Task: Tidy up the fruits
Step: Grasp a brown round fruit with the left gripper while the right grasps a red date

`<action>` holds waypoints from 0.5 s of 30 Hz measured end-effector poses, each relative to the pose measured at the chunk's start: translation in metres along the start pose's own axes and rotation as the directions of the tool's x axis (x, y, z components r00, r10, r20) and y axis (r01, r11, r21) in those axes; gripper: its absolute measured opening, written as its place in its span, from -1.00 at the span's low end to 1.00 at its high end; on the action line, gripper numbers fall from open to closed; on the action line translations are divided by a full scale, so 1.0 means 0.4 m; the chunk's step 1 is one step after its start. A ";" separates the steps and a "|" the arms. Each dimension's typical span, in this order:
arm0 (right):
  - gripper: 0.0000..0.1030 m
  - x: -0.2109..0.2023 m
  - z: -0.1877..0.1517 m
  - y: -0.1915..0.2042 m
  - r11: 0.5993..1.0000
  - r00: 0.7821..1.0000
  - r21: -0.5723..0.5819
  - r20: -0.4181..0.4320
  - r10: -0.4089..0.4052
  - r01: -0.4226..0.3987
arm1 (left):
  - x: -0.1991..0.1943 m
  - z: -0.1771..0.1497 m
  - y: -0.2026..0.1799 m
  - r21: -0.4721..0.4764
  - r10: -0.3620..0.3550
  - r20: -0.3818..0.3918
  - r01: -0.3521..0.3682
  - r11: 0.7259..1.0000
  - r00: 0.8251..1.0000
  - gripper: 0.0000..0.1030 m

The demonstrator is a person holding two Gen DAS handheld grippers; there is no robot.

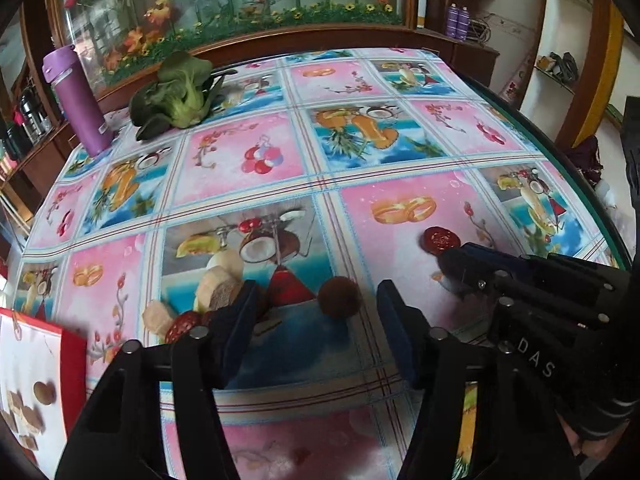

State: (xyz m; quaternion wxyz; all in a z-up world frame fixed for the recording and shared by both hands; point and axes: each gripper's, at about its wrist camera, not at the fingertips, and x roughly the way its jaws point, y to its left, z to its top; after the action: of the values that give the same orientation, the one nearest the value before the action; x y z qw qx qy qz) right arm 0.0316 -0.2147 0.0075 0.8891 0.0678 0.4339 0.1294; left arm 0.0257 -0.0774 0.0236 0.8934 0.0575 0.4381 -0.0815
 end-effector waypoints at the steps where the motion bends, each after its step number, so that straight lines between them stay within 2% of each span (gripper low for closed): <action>1: -0.83 0.000 0.001 -0.001 1.000 1.000 0.001 0.001 -0.002 0.002 | 0.005 0.002 -0.002 0.003 -0.005 -0.004 0.005 1.000 1.000 -0.04; 6: -0.83 0.001 0.003 -0.002 1.000 1.000 -0.005 -0.004 -0.007 0.007 | 0.034 -0.008 -0.014 0.027 -0.016 -0.025 0.017 1.000 1.000 -0.09; 8: -0.81 0.002 0.005 0.004 1.000 1.000 -0.019 -0.006 -0.019 0.019 | 0.034 -0.016 -0.025 0.048 -0.019 -0.007 0.019 0.999 1.000 -0.13; 12: -0.80 0.006 0.008 0.014 0.998 0.999 -0.049 0.005 -0.050 0.051 | 0.031 -0.022 -0.030 0.062 -0.040 0.007 0.039 0.997 0.999 -0.35; 15: -0.68 0.012 0.011 0.025 0.994 0.997 -0.080 0.018 -0.070 0.071 | 0.029 -0.025 -0.029 0.066 -0.051 0.011 0.050 0.997 0.999 -0.41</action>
State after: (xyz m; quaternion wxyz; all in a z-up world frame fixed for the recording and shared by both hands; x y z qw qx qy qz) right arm 0.0361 -0.2038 0.0090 0.8983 0.0177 0.4238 0.1146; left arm 0.0228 -0.0883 0.0081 0.8914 0.0754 0.4308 -0.1187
